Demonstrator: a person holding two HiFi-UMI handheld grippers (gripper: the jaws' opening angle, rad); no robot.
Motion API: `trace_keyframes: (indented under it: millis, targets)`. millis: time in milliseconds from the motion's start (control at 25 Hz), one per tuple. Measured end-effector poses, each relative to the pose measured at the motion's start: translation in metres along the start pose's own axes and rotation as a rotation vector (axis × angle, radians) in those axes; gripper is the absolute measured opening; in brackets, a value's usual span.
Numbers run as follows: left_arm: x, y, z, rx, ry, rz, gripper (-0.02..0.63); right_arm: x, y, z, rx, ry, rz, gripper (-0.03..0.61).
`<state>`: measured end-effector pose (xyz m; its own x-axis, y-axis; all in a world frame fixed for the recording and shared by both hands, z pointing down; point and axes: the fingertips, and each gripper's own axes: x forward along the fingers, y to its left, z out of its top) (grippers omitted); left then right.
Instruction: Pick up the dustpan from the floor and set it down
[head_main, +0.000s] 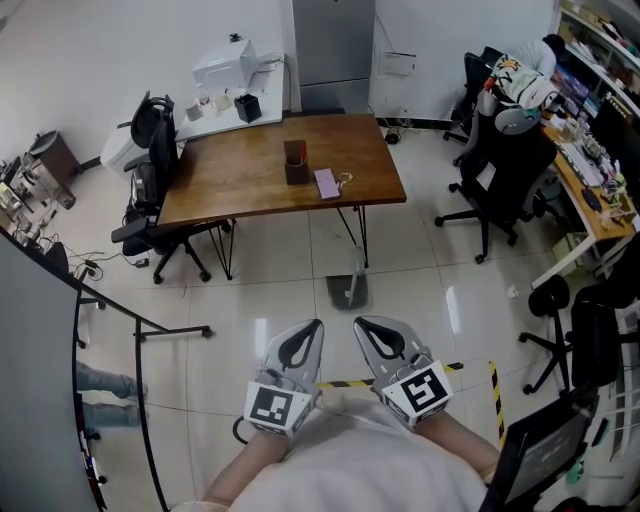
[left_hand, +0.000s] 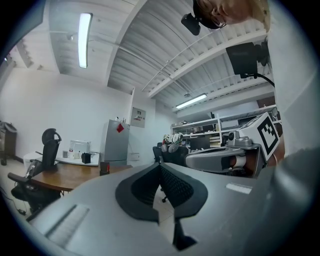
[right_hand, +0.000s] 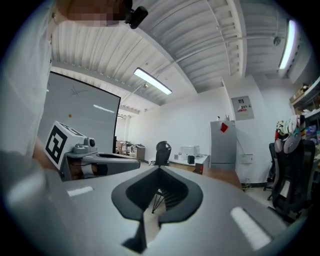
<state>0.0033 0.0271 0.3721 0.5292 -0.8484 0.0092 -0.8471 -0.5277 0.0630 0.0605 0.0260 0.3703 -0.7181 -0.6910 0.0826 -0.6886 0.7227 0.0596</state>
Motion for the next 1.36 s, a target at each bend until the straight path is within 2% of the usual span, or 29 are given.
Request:
trace_keyframes:
  millis: [440,1360]
  targets:
    - [0.002,0.009,-0.006,-0.014,0.012,0.008,0.014,0.008,-0.002,-0.009,-0.004,0.042,-0.004,0.002]
    - [-0.001,0.0,-0.003,-0.009,0.007,-0.009,0.012,0.002,-0.004,-0.016,0.028,0.056,-0.023,0.002]
